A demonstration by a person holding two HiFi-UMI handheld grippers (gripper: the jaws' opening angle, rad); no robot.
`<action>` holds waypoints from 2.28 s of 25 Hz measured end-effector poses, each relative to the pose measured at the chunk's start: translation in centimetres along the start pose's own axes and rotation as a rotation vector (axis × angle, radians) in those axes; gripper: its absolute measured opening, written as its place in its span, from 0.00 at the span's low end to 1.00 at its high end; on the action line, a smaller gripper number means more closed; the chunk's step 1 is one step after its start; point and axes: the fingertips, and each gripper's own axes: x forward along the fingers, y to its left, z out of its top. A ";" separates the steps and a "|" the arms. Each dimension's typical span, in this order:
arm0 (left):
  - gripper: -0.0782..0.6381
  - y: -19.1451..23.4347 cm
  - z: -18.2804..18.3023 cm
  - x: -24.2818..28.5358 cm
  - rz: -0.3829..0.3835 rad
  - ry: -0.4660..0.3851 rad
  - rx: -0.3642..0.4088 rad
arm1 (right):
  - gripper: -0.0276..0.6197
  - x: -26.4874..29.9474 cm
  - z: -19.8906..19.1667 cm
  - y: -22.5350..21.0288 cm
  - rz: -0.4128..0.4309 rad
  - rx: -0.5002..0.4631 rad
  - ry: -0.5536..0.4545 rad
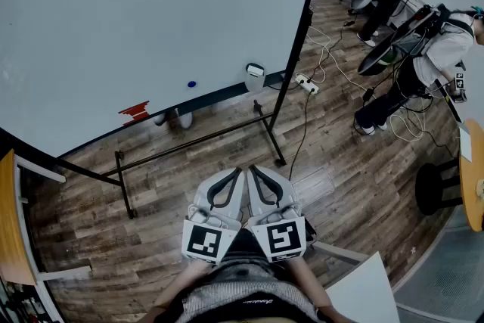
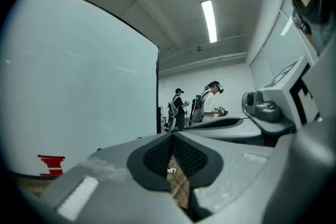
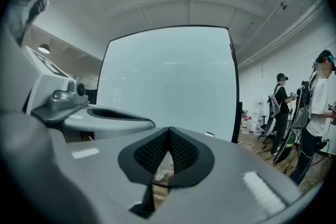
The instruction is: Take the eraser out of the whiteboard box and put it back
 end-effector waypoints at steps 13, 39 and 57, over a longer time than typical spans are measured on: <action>0.11 -1.2 -0.6 1.6 -0.017 0.007 -0.010 | 0.04 -0.5 -0.8 -1.9 -0.015 0.029 -0.011; 0.11 12.4 0.9 21.8 -0.087 -0.004 0.033 | 0.05 20.2 0.0 -15.1 -0.090 -0.020 0.038; 0.11 19.8 0.5 25.3 -0.081 0.020 -0.036 | 0.05 28.7 1.0 -16.0 -0.037 -0.039 0.068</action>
